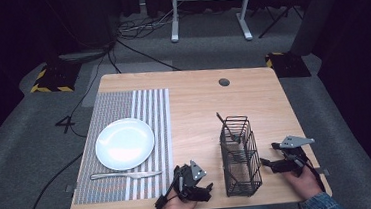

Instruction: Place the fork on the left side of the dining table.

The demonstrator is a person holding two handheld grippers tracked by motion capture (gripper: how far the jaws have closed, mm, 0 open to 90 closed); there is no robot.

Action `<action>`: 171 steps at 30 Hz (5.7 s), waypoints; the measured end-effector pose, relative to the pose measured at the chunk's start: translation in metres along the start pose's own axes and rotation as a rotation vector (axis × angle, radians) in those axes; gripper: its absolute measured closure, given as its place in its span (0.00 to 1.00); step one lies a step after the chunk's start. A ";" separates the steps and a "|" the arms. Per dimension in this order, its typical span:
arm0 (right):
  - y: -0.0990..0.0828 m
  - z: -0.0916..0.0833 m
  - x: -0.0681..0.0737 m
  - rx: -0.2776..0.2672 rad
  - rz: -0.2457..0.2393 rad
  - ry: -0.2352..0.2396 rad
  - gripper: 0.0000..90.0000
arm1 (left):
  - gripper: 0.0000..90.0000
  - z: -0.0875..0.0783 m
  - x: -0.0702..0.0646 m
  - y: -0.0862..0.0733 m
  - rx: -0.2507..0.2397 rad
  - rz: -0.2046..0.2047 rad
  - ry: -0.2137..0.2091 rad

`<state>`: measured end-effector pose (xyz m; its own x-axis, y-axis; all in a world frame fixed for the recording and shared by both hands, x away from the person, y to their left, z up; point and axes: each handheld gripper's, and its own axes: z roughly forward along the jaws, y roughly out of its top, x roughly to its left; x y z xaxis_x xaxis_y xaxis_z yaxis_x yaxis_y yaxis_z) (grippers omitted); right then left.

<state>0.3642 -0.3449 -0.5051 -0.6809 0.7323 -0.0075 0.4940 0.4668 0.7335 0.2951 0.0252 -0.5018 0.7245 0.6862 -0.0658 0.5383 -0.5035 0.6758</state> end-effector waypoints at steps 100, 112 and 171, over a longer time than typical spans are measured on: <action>0.000 0.000 0.000 0.001 0.001 -0.001 0.18 | 0.95 -0.053 0.050 0.166 -0.295 -0.096 -0.236; 0.000 0.000 0.000 0.001 0.001 -0.001 0.18 | 0.95 -0.091 0.043 0.184 -0.329 -0.040 -0.213; 0.000 0.000 0.000 -0.001 0.001 -0.003 0.18 | 0.95 -0.162 0.214 0.180 -0.414 -0.358 0.157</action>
<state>0.3646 -0.3446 -0.5053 -0.6791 0.7340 -0.0089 0.4937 0.4657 0.7344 0.4771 0.1666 -0.2756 0.4380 0.8618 -0.2558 0.5019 0.0016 0.8649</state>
